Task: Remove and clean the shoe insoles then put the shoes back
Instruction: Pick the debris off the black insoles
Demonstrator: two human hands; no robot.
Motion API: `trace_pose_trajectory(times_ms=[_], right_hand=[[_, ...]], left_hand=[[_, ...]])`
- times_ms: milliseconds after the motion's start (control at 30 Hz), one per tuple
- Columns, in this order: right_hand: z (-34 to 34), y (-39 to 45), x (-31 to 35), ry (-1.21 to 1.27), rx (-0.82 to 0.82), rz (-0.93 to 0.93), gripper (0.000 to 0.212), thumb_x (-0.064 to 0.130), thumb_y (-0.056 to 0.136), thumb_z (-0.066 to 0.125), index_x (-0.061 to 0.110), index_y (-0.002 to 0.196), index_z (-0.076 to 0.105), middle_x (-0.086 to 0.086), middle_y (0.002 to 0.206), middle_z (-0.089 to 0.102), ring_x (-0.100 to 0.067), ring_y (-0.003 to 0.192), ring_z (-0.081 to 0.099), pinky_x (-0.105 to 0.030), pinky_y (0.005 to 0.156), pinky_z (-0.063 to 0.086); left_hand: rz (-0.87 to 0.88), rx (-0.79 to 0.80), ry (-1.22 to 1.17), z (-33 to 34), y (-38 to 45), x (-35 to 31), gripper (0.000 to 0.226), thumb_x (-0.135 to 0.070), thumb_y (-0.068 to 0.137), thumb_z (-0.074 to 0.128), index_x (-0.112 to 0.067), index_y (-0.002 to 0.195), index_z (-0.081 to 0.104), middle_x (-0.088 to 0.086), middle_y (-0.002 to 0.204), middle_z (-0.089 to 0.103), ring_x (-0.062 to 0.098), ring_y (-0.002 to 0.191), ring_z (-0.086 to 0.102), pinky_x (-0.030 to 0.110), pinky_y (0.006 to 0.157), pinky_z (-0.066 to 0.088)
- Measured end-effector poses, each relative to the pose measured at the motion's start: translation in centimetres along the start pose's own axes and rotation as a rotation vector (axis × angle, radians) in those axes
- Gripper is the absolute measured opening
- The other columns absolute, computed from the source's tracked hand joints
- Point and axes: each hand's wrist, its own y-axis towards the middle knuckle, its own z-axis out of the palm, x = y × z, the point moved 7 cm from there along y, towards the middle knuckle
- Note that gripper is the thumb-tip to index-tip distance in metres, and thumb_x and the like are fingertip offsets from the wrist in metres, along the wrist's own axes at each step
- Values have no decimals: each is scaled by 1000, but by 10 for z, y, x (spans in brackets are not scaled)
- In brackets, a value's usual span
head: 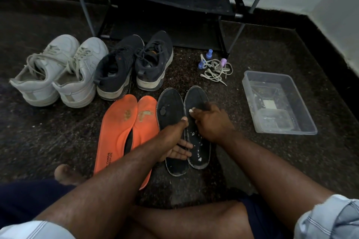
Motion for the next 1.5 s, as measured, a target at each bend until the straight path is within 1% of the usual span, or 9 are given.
trace_pose_trajectory(times_ms=[300,433,567,700,867,967,1200,1367,1500], right_hand=[[10,1,-1,28,75,-23,58,36,96,39,31,152,25,10,159,27,-27,150,1,-52,118,18],[11,9,-22,13,97,174,63,43,98,32,26,155,10,8,163,8,-29,150,-9,-57,118,10],[11,14,-4,49,108,29,62,42,98,32,25,155,14,8,163,13,-27,150,-6,-55,118,11],[10,15,-30,66,98,164,61,43,99,30,30,155,10,9,163,13,-29,150,-7,-61,117,8],[-2,10,-2,23,-21,-13,44,35,100,37,23,142,46,-5,148,45,-31,144,28,-47,111,33],[-12,9,-4,-32,-57,-35,29,34,99,45,18,104,69,-10,103,69,-28,102,62,-35,87,51],[-10,-1,0,29,42,30,15,15,90,58,13,99,70,-8,100,70,-24,90,66,-29,76,50],[-16,1,-20,140,-9,153,20,18,94,52,13,110,64,-11,107,67,-27,97,64,-39,86,53],[-6,-6,-2,176,46,37,20,27,96,53,17,106,67,-6,103,70,-25,95,66,-34,81,53]], left_hand=[[0,1,-7,-1,0,0,62,-68,97,32,-34,149,38,24,109,69,40,92,72,43,79,60],[-2,1,-6,0,0,1,62,-68,97,33,-34,150,38,23,109,69,40,93,72,42,77,61],[3,-6,-4,-1,2,0,63,-69,97,34,-35,150,38,24,107,69,40,91,73,42,76,61],[-1,-8,-2,-2,2,1,64,-70,96,34,-35,149,39,23,108,70,39,90,73,41,75,61],[1,-5,2,-1,2,1,66,-70,96,34,-34,150,37,23,108,70,39,91,73,41,75,61],[5,-4,1,-1,1,2,64,-70,96,34,-34,149,39,23,108,69,39,92,73,42,77,61],[10,-6,9,-1,2,1,61,-68,98,32,-35,149,39,22,108,69,39,93,72,43,81,60],[9,-3,11,-1,2,2,63,-69,97,33,-35,150,38,22,107,70,39,92,73,43,78,61],[5,1,8,-2,2,2,65,-70,96,33,-35,151,36,23,108,70,39,91,73,42,76,61]])
